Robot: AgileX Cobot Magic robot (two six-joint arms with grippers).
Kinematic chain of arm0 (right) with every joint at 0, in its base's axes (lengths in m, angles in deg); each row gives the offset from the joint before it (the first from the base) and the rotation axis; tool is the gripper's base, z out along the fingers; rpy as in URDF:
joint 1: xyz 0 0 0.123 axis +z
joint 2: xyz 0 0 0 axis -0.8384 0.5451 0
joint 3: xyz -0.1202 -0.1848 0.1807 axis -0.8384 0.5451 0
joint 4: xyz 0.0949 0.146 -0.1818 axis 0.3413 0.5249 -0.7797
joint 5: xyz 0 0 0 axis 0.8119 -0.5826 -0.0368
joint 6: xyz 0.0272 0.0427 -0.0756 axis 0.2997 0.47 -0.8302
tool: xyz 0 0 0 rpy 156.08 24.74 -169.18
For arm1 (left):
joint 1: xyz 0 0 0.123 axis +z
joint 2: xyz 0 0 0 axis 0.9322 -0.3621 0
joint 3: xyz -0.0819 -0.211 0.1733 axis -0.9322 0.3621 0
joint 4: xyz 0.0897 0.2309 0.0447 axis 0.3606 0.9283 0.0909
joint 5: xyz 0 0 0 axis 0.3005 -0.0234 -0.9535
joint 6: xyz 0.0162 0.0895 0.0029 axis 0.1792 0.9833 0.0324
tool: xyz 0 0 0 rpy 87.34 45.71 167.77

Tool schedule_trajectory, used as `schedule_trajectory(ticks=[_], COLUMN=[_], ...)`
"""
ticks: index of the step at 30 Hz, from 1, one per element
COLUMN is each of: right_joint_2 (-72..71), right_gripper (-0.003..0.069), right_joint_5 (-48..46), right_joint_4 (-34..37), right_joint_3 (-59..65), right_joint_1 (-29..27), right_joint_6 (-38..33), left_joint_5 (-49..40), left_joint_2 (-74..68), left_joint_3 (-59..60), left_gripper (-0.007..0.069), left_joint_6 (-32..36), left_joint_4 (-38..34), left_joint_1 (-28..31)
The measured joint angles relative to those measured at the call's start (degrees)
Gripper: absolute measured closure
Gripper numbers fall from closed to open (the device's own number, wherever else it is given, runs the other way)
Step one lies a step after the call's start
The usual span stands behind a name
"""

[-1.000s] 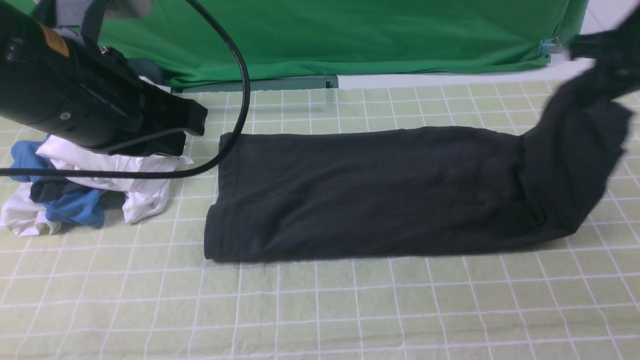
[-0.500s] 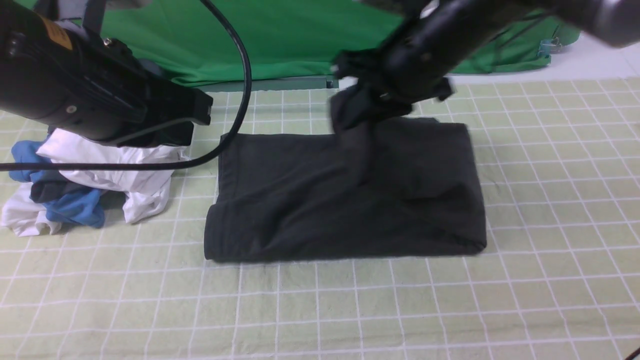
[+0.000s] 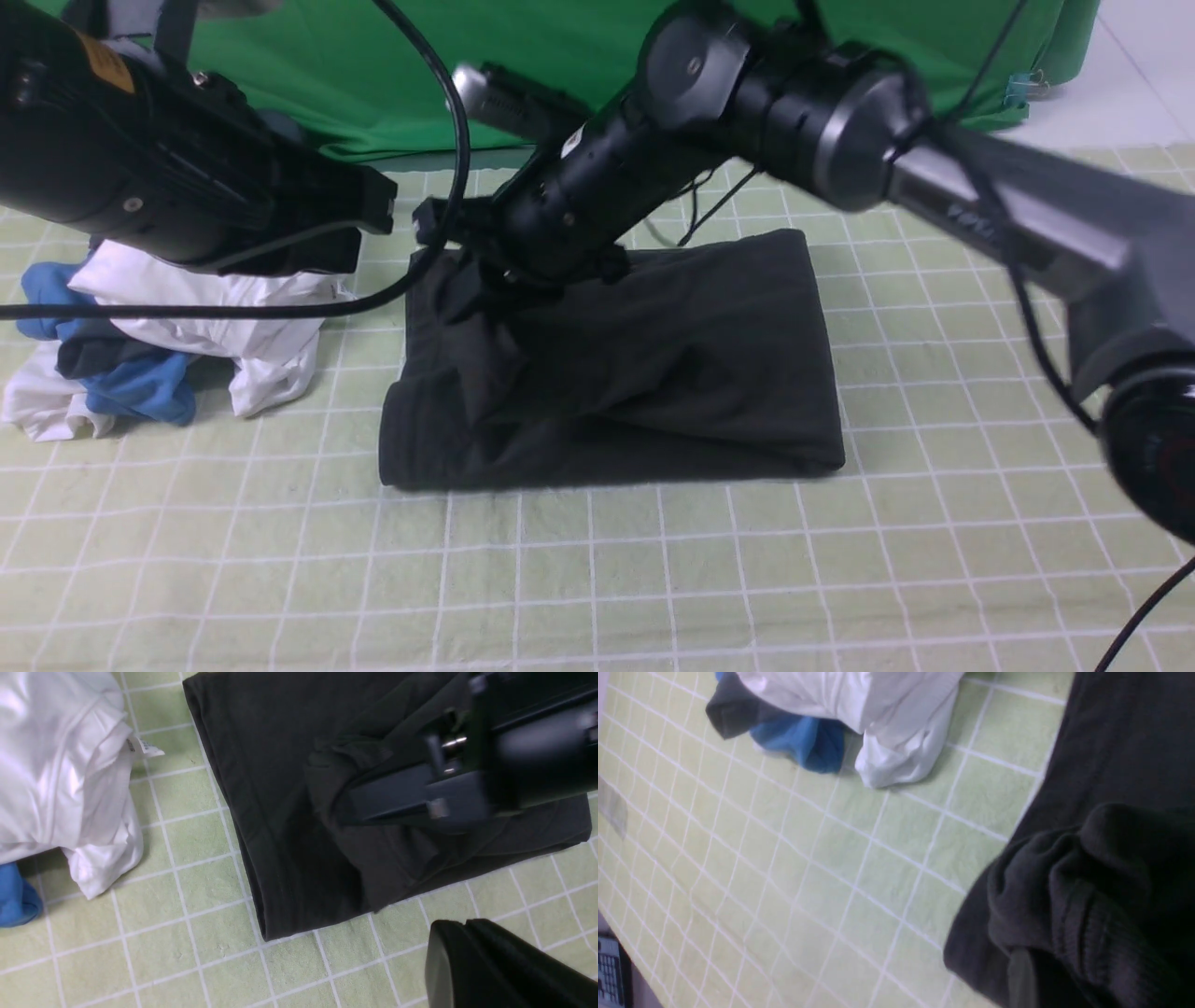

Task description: Fold a long-sleeved shirt over a green coffee tablecloth.

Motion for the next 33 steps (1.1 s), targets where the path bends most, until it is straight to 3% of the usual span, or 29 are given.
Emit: schedule_trajectory(ticks=[2, 7, 10, 13, 16, 18, 21, 26, 33], right_joint_2=[1.3, 2.1, 1.1, 0.0, -1.4, -3.2, -5.0, -10.0, -16.9], right_gripper=[0.0526, 0.0301, 0.0239, 0.0225, 0.0257, 0.0428, 0.0594, 0.0650, 0.0657], right_joint_5=[2.5, 4.6, 1.1, -3.8, -7.9, -14.0, -17.9, -19.3, -20.2], right_joint_4=[1.8, 6.0, 6.8, 6.9, 5.1, -1.9, -8.9, -20.1, -21.5], right_joint_3=[-0.1, -0.4, -1.2, -2.7, -4.5, -7.2, -7.9, -4.6, 9.5], right_joint_1=[0.2, 0.5, -0.3, -1.8, -4.2, -8.3, -11.4, -15.4, -16.3], right_joint_6=[0.0, -1.9, -4.1, -7.5, -10.6, -12.1, -12.3, -12.2, -15.3], left_joint_5=[-0.2, -0.5, -0.6, -0.8, -0.7, 0.5, 2.8, 5.8, 10.9], left_joint_2=[0.0, 0.0, 0.0, 0.0, 0.0, -0.1, -1.3, -6.9, -20.9], left_joint_3=[0.0, 0.0, 0.0, 0.0, 0.0, 0.0, 0.0, 0.0, 0.0], left_gripper=[0.0613, 0.0613, 0.0613, 0.0613, 0.0613, 0.0613, 0.0613, 0.0613, 0.0613], left_joint_6=[0.0, -0.1, -0.7, -2.2, -3.1, -3.3, -2.1, 3.9, 6.0], left_joint_4=[0.0, 0.3, 1.0, 2.1, 2.8, 2.8, 0.1, -8.6, -11.7], left_joint_1=[0.0, 0.0, 0.0, 0.0, 0.0, 0.0, 0.0, 0.0, 0.0])
